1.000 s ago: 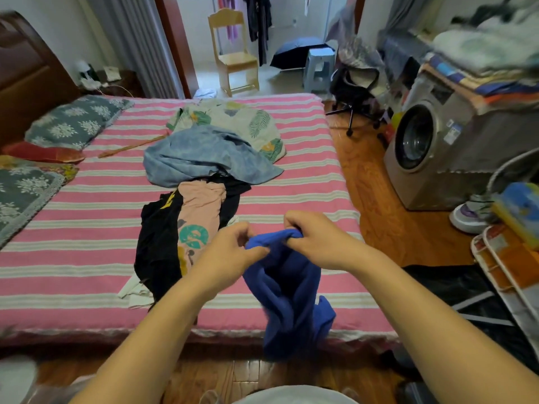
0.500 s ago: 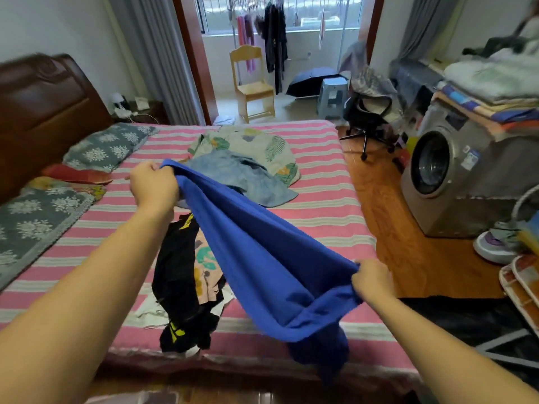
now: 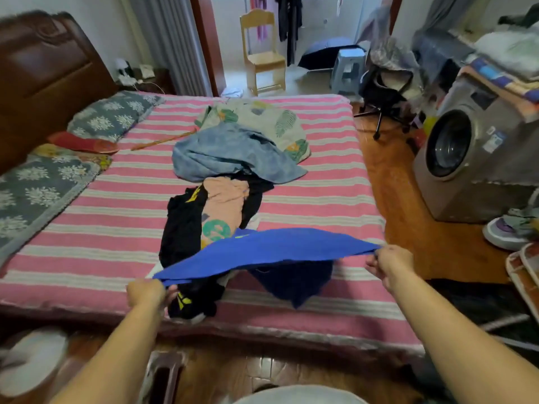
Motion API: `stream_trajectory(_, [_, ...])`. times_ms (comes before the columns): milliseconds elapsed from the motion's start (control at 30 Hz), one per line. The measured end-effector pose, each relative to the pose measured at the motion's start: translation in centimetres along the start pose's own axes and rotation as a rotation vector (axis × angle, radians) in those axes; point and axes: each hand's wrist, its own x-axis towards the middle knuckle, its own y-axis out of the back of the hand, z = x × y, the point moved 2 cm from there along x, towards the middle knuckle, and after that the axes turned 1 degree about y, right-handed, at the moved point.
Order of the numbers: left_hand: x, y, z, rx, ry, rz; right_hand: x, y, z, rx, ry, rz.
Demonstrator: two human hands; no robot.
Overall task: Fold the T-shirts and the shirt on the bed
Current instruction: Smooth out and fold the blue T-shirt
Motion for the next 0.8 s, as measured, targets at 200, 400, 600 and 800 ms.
stream_trajectory(200, [-0.3, 3.1, -11.5, 0.262, 0.131, -0.076, 0.7, 6.6, 8.9, -0.826, 0.276, 0.08])
stream_trajectory(400, [-0.4, 6.4, -13.3, 0.514, -0.104, -0.247, 0.9, 10.6, 13.5, -0.442, -0.012, 0.121])
stream_trajectory(600, [-1.5, 8.3, -14.6, 0.701, -0.094, -0.356, -0.6, 11.3, 16.1, -0.105, -0.254, 0.243])
stream_trajectory(800, [-2.3, 9.1, -15.9, 0.397, 0.314, -0.316, -1.6, 11.9, 17.0, 0.039, -0.345, 0.303])
